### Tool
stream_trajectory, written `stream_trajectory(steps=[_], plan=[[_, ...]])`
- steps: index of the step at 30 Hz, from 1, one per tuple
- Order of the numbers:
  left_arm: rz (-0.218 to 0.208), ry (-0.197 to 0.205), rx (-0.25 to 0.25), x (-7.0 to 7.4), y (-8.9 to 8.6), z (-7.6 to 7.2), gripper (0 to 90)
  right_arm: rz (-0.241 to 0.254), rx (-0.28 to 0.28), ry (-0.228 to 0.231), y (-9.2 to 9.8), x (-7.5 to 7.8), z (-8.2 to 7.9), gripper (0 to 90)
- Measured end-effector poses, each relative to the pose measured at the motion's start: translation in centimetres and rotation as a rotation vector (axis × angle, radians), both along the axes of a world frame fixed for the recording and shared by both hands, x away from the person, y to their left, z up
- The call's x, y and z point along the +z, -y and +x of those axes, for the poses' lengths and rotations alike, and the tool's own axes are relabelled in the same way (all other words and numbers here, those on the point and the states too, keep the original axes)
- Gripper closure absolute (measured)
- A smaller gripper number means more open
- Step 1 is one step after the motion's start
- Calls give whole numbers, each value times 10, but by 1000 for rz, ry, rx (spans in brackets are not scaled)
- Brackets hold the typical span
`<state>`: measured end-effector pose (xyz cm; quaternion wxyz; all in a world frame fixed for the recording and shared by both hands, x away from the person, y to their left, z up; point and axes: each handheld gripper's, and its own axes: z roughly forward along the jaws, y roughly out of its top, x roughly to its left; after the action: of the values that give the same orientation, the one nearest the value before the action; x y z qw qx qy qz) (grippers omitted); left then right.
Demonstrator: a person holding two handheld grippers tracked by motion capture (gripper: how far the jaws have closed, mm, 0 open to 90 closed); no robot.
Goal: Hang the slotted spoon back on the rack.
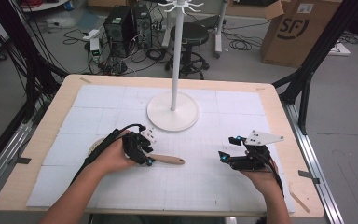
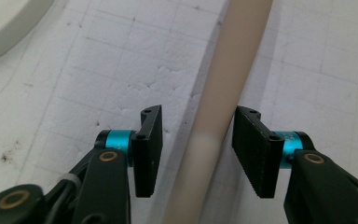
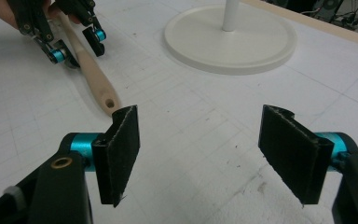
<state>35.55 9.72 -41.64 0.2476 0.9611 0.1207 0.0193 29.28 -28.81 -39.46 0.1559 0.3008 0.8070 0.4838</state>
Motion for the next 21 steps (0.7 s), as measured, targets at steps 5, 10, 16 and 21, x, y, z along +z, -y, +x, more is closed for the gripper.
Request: stream_trajectory(steps=[5, 10, 16, 21], plan=[[25, -4, -15, 1, 2, 1, 602, -4, 1, 4, 0, 0, 0, 286], [43, -4, -36, 2, 4, 0, 664, -4, 0, 1, 0, -1, 0, 287], [66, 18, -59, 4, 5, -3, 691, -7, 1, 2, -1, -1, 0, 287], [27, 15, -41, 12, -1, -3, 721, -7, 3, 4, -1, -2, 1, 287]])
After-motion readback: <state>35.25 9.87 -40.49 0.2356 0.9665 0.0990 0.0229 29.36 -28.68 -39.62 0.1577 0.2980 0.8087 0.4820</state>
